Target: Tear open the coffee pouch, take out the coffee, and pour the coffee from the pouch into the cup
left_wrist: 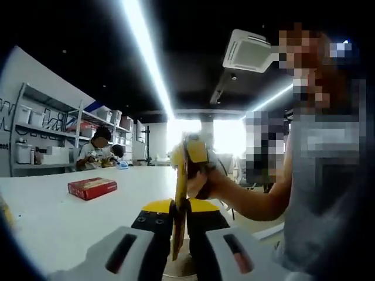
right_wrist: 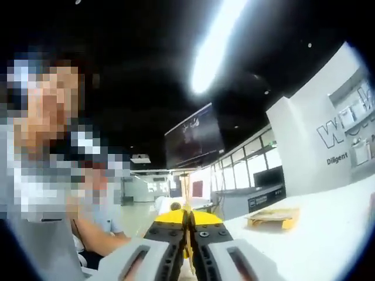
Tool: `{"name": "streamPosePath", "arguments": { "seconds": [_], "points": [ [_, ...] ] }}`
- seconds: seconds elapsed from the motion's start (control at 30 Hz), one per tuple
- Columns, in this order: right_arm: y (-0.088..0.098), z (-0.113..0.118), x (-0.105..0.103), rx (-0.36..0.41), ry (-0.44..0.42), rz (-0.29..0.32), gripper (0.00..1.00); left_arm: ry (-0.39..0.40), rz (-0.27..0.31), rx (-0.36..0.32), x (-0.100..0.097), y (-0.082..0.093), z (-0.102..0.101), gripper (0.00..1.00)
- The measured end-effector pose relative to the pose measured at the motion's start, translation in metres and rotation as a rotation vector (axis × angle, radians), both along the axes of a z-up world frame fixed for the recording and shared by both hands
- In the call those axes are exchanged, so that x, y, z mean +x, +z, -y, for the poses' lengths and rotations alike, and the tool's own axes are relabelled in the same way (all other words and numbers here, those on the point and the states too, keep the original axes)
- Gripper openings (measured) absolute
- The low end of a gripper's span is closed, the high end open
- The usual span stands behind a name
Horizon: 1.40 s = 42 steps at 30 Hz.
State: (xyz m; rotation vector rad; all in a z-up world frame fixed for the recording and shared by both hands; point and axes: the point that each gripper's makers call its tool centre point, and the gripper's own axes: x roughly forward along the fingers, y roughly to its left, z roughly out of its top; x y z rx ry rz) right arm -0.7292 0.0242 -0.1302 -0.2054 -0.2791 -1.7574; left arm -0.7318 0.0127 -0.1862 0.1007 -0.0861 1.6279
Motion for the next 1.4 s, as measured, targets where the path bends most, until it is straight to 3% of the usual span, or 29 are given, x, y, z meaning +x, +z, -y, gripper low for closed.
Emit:
{"name": "streamPosePath", "arguments": {
  "seconds": [0.23,0.37,0.67,0.77,0.87,1.13,1.4],
  "points": [
    [-0.003,0.002,-0.001,0.003,0.004,0.008,0.04,-0.009,-0.026,-0.019,0.002,0.003,-0.003,0.05],
    [0.002,-0.002,0.001,0.019,0.000,-0.021,0.10,-0.008,-0.023,-0.022,0.001,0.002,-0.003,0.04],
    [0.006,-0.008,0.002,0.013,0.002,-0.026,0.04,-0.021,-0.013,-0.023,0.005,0.001,-0.003,0.06],
    [0.009,-0.011,0.001,-0.007,0.002,-0.015,0.03,-0.020,-0.018,0.007,0.006,0.009,-0.005,0.15],
    [0.007,-0.010,0.001,-0.005,0.003,-0.011,0.03,-0.027,-0.012,0.027,0.004,0.018,-0.007,0.16],
    [0.001,-0.005,0.004,0.013,0.008,-0.011,0.02,-0.053,-0.006,0.101,0.003,0.051,-0.008,0.11],
    [0.004,-0.008,0.005,0.015,-0.006,-0.027,0.02,-0.074,-0.011,0.105,0.006,0.053,-0.011,0.04]
  ]
}}
